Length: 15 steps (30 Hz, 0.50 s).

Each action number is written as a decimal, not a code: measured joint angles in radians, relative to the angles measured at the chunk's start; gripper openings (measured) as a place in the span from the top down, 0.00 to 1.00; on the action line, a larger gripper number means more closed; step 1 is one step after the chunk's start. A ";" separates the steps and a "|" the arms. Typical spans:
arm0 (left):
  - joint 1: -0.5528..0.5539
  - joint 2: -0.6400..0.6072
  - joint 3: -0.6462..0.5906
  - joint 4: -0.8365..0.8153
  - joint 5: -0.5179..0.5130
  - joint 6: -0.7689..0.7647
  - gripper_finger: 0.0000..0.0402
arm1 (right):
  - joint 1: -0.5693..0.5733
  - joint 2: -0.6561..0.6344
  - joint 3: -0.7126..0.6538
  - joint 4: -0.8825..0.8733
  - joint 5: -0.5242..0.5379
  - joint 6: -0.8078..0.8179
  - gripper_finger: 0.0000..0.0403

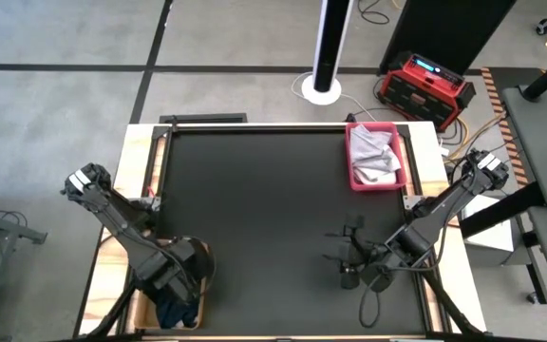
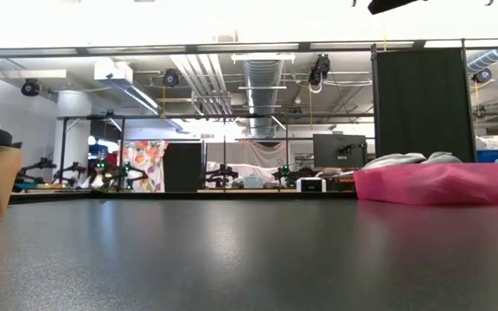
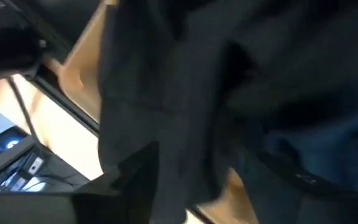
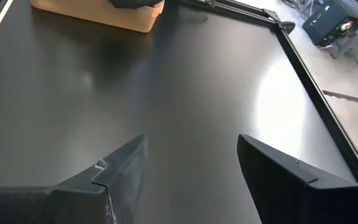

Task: Sort towels by color in basket
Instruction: Put the black kitchen towel into the orange bin

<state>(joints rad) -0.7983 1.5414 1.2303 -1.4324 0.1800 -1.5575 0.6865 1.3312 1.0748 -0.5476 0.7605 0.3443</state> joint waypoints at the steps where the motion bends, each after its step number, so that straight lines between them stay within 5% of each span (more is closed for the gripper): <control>1: -0.003 0.000 0.018 0.000 0.005 0.008 0.48 | 0.000 0.000 -0.001 -0.001 0.000 0.000 0.39; 8: -0.020 0.001 0.166 -0.089 -0.017 0.029 0.43 | 0.000 0.000 -0.003 0.000 -0.001 0.000 0.41; 11: -0.026 0.001 0.212 -0.123 -0.188 0.112 0.48 | 0.000 0.000 -0.005 0.000 -0.001 -0.003 0.42; 15: -0.010 0.001 0.234 -0.044 -0.479 0.301 0.67 | 0.000 0.000 -0.006 0.000 0.000 -0.004 0.42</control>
<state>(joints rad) -0.8085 1.5421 1.4643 -1.4764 -0.2995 -1.2562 0.6868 1.3312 1.0683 -0.5479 0.7601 0.3401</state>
